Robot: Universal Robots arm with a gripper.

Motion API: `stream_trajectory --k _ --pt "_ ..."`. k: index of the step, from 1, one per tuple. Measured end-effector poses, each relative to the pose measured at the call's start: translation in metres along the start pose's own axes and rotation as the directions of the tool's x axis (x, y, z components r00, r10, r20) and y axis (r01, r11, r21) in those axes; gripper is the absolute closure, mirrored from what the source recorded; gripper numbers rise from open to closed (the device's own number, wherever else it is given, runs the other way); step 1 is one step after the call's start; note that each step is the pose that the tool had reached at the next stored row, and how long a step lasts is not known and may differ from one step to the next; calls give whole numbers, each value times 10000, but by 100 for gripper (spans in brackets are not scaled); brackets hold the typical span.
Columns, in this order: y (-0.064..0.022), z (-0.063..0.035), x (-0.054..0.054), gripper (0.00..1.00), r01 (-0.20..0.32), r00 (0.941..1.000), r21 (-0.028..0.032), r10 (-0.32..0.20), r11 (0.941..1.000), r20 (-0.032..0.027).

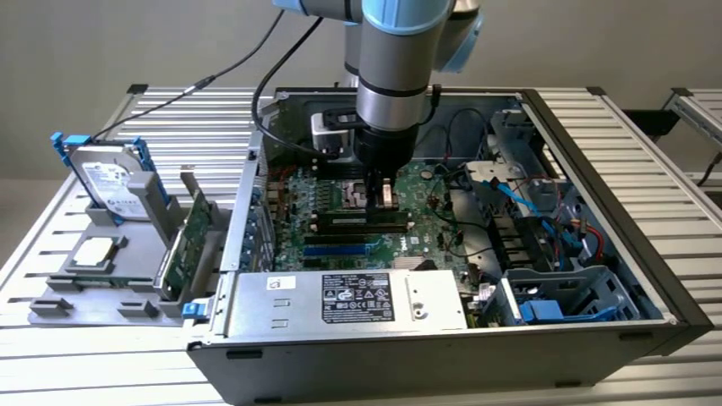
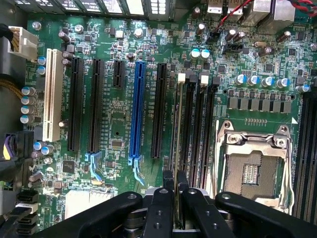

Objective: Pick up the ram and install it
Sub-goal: 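Insert the ram into the slot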

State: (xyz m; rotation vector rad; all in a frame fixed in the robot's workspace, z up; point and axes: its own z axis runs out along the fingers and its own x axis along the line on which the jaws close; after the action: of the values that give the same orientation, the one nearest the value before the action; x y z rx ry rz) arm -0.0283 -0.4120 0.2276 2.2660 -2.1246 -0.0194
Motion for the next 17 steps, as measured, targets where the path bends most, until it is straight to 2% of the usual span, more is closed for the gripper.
stream_trajectory --k 17 --pt "-2 12 -21 86 -3 10000 0 3 10000 1"
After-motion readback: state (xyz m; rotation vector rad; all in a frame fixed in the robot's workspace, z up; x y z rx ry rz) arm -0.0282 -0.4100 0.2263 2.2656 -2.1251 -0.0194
